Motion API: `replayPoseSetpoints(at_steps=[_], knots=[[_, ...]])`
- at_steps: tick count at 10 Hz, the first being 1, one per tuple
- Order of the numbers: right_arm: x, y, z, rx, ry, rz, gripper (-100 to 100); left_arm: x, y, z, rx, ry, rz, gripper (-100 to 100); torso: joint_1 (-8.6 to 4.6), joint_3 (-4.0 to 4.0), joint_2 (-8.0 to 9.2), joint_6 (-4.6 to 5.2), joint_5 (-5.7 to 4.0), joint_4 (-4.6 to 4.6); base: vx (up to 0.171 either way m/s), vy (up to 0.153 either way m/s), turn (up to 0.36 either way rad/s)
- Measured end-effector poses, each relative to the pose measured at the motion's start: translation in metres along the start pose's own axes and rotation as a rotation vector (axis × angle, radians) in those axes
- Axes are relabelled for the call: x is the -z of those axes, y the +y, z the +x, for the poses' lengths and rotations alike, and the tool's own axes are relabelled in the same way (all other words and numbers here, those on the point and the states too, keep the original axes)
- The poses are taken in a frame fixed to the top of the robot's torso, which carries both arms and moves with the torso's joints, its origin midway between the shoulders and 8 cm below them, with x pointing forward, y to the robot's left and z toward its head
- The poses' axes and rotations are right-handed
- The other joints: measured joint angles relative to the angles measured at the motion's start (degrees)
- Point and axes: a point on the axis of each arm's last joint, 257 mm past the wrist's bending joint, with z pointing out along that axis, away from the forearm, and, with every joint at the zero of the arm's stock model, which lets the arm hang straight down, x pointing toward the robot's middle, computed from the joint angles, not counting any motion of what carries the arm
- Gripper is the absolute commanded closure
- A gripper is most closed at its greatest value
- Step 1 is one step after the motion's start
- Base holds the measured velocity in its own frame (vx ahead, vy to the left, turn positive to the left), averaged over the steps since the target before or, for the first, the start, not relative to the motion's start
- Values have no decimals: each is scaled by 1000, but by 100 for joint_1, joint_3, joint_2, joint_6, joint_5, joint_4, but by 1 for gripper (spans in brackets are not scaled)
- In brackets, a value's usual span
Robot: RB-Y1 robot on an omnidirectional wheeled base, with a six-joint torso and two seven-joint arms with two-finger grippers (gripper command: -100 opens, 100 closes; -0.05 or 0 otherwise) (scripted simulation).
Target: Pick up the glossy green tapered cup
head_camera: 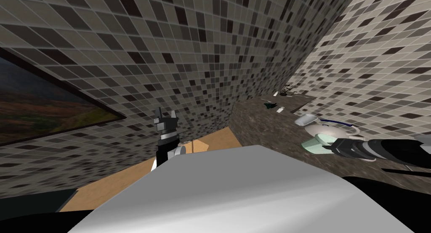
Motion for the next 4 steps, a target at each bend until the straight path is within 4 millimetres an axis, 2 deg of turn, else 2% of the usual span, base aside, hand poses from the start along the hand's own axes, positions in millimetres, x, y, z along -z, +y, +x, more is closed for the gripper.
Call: replayPoseSetpoints(at_steps=[3, 4], knots=[[9, -15, -7, 10, -3, 2, 100, 0, 0, 0, 0, 0, 0, 0, 37, 10, 16, 1, 16, 4, -31, 52, -31], [10, -15, -7, 9, -4, -1, 0, 0, 0, 0, 0, 0, 0, 0, 29, 8, 12, 1, 15, 3, -3, 6, -2]])
